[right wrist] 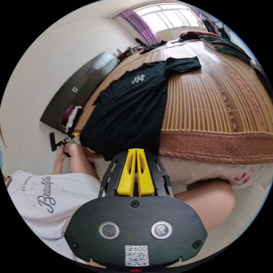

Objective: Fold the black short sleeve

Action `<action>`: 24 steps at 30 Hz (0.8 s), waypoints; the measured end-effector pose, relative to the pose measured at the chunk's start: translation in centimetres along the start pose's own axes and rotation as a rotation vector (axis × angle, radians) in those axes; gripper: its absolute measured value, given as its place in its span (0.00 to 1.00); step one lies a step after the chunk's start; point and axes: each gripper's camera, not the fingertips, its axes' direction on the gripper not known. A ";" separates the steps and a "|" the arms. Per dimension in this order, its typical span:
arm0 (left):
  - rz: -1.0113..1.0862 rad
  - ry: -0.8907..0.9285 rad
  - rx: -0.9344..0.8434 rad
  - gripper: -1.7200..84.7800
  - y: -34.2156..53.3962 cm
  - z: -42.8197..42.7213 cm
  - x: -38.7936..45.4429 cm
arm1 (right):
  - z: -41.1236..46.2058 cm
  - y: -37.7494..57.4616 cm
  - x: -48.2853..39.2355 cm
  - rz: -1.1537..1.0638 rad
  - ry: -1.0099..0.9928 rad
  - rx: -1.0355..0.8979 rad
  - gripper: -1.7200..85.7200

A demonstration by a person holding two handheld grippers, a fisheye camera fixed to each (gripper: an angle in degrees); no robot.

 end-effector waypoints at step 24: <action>0.333 -0.292 0.168 0.02 3.2 4.6 5.8 | -9.1 -8.5 -17.8 -0.211 0.183 0.368 0.01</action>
